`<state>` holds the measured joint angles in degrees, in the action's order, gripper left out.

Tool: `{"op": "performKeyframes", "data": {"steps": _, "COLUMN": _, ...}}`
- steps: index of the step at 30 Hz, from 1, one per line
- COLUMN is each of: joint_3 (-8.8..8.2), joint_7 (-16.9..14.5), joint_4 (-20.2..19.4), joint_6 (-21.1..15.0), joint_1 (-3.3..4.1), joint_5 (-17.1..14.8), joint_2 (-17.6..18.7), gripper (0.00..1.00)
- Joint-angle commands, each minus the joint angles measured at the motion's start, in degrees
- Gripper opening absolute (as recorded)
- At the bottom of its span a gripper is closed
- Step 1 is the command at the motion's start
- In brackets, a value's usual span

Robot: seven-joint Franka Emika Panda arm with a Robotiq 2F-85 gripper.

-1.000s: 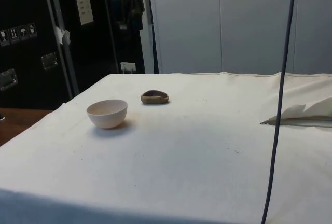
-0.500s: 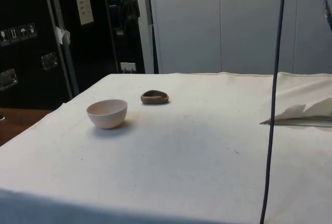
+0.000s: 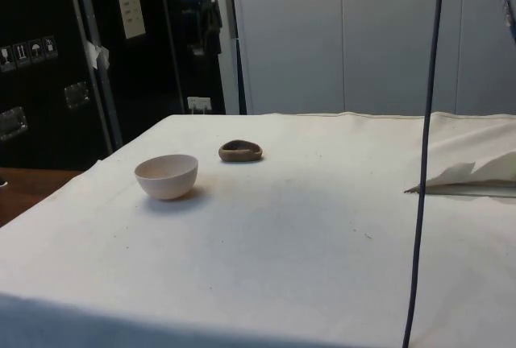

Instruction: Pour the coffee beans from the cup into the bowl.

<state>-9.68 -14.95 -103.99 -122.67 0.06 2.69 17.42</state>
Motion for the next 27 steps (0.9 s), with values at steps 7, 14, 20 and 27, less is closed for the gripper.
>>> {"op": "performKeyframes", "data": {"steps": 7, "joint_3": -0.92, "joint_7": -2.9, "joint_4": -0.2, "joint_6": -0.2, "joint_1": -0.06, "joint_5": -0.1, "joint_2": 0.4, "gripper": 1.0}}
{"op": "performKeyframes", "data": {"steps": 14, "joint_3": -1.72, "joint_7": -6.9, "joint_4": -0.6, "joint_6": -1.2, "joint_1": -0.46, "joint_5": -0.3, "joint_2": 1.0, "gripper": 1.0}}
{"op": "performKeyframes", "data": {"steps": 20, "joint_3": -2.35, "joint_7": -9.5, "joint_4": -0.6, "joint_6": -1.5, "joint_1": -0.57, "joint_5": -0.4, "joint_2": 1.7, "gripper": 1.0}}
{"op": "performKeyframes", "data": {"steps": 27, "joint_3": -2.64, "joint_7": -12.8, "joint_4": -0.5, "joint_6": -1.8, "joint_1": -0.63, "joint_5": -0.3, "joint_2": 2.7, "gripper": 1.0}}
